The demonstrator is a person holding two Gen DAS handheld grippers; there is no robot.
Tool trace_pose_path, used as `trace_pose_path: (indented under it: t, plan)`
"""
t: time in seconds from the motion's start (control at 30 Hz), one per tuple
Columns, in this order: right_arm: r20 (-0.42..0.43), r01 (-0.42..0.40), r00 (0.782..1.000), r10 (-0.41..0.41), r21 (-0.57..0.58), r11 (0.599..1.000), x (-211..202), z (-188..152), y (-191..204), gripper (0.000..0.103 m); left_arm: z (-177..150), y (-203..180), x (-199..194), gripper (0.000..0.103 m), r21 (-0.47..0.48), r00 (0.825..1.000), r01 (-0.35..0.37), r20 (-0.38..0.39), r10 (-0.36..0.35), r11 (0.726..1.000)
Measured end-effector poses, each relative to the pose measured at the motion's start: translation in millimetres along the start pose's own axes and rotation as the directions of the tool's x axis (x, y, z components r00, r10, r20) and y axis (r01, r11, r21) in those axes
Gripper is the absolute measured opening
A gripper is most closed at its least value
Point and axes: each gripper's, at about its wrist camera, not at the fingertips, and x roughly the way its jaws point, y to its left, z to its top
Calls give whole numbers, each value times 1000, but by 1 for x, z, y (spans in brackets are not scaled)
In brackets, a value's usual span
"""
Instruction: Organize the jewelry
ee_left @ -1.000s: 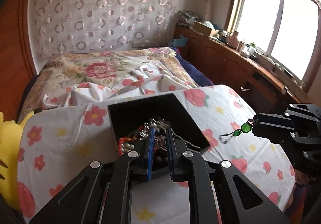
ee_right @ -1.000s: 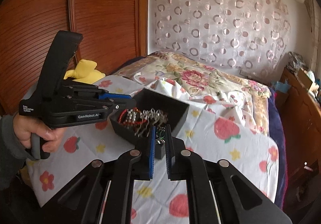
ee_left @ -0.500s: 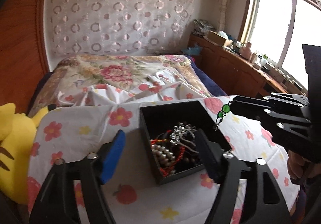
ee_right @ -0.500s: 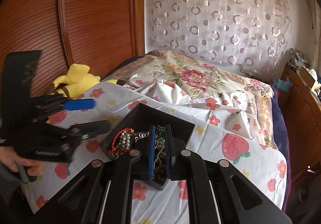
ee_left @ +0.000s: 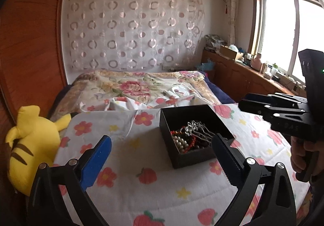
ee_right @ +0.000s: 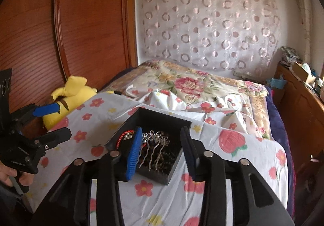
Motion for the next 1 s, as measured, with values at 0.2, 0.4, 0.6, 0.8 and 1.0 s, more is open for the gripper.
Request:
trace_pose_path:
  t: [0.2,0.4,0.6,0.8,1.0]
  plan:
    - [72,21,997,-24,48,999,-48,-34,9,68,-16,-20,-31,95,28,1000,-28,10,28,999]
    - [128,31,991,-44,103,994,-90,-69,18,89,-31,-33,-59,95,16,999,-37,34,36,999]
    - [160,76,982,-100,154,985,-116,-95,26,101,-47,-40,-81,95,7,998,-48,47,48,999]
    - [170,137,972,-165,165,977,-128,-105,32,101,-54,-43,-92,95,11,996,-71,55,71,997]
    - [173,144,969,-175,174,974,-128,-106,30,101,-57,-46,-94,95,19,995,-80,57,79,997]
